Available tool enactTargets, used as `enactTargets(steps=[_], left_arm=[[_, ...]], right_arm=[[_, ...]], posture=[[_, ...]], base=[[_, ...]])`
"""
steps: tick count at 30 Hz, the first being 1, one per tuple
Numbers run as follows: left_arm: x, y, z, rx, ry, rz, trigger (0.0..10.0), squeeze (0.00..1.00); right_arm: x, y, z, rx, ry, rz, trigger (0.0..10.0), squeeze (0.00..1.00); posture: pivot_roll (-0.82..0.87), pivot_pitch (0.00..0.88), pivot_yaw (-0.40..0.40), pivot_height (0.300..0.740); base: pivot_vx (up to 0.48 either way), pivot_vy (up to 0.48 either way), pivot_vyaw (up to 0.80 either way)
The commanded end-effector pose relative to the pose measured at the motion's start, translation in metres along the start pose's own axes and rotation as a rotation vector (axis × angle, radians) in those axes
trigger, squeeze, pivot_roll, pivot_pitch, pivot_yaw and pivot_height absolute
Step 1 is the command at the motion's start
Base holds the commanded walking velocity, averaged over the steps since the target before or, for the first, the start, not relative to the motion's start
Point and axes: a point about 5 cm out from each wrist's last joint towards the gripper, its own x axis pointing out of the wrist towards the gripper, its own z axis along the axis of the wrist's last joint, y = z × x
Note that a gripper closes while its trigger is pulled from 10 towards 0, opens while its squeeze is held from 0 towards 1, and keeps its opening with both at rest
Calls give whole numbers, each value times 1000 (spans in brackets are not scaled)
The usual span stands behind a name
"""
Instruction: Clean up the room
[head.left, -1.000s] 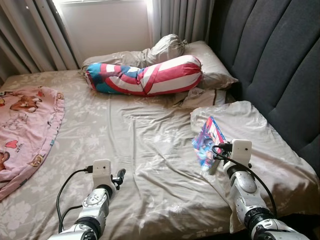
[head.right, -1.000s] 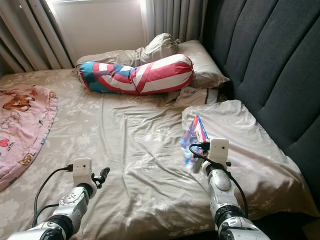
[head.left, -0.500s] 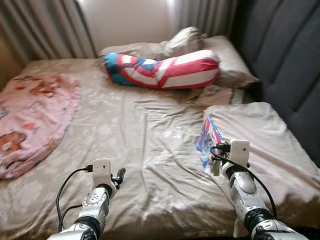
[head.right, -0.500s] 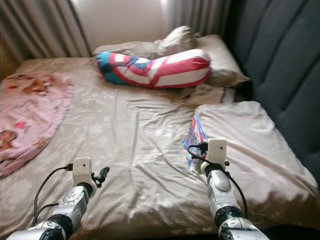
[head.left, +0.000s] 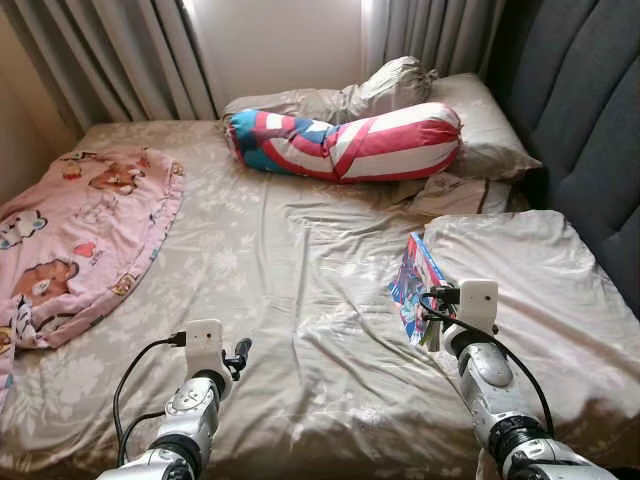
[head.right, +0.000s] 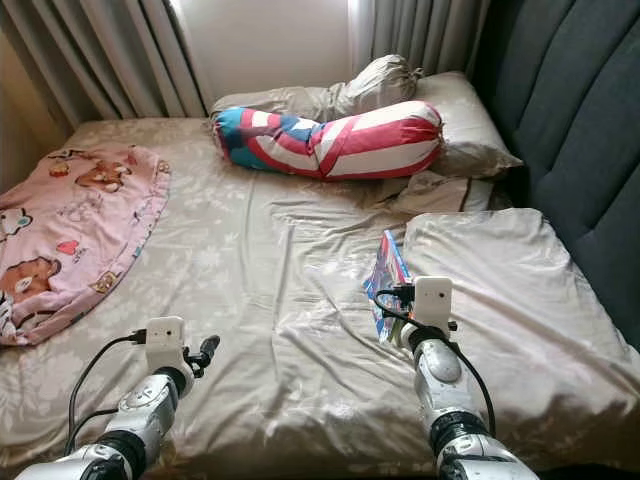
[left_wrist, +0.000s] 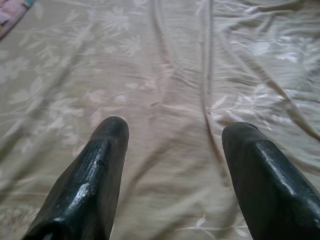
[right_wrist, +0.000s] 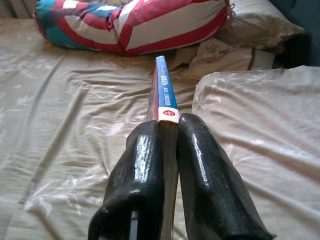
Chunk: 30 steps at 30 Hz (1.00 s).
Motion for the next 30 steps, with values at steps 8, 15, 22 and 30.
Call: enactTargets(steps=[8, 15, 22, 30], left_arm=[[-1, 0, -2, 10, 10, 2, 10000, 0], [1, -5, 0, 11, -3, -7, 10000, 0], [0, -4, 2, 11, -14, -11, 10000, 0], [0, -2, 3, 9, -28, -11, 10000, 0]], right_arm=[[4, 7, 11, 13, -64, 22, 10000, 0], [4, 7, 12, 2, -66, 30, 10000, 0], [4, 9, 11, 3, -62, 29, 10000, 0], [3, 7, 10, 5, -57, 29, 10000, 0]], posture=[[2, 0, 32, 740], [0, 0, 33, 740], [1, 0, 34, 740], [1, 0, 34, 740]], base=[[0, 0, 170], [128, 0, 0], [301, 0, 433], [262, 0, 0]])
